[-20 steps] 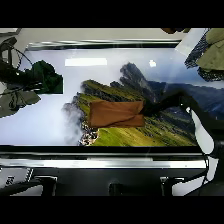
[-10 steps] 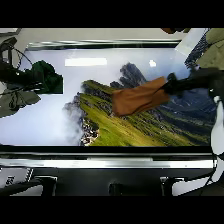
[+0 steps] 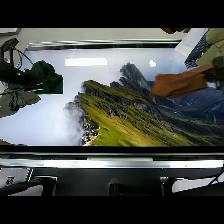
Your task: Fold the clothes and pants, and hang the long-sleeved shirts on hangers.
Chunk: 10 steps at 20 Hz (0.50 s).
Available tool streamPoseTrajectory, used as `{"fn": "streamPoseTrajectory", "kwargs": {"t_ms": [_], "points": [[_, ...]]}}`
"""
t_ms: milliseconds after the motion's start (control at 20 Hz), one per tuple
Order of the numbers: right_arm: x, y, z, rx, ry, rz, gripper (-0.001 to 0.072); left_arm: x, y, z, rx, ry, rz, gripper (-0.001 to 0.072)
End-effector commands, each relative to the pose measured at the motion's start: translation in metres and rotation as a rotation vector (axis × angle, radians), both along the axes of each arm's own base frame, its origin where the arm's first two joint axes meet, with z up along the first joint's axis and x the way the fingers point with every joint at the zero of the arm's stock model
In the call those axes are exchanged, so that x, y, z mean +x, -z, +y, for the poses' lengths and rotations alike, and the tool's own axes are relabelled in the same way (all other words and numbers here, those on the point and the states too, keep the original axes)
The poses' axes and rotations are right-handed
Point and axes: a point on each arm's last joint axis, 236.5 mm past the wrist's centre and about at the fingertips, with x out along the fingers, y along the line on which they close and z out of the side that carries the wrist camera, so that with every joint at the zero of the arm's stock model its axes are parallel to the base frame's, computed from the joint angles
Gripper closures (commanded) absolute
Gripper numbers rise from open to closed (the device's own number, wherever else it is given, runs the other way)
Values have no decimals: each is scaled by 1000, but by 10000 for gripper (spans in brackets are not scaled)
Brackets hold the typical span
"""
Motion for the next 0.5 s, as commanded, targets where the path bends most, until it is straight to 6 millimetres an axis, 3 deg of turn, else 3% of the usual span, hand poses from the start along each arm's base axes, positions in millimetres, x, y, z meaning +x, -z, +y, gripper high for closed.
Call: {"fn": "streamPoseTrajectory", "kwargs": {"t_ms": [0, 200, 450], "points": [[-31, -19, -69, -39, 231, 36, 680, 0, 2, 0, 1, 0, 6, 687], [-111, -13, -129, -202, 372, 247, 680, -6, 4, 1, 3, 4, 30, 688], [-214, 41, -146, -364, 258, 687, 680, -7, 5, 1, 8, 7, 40, 687]]}}
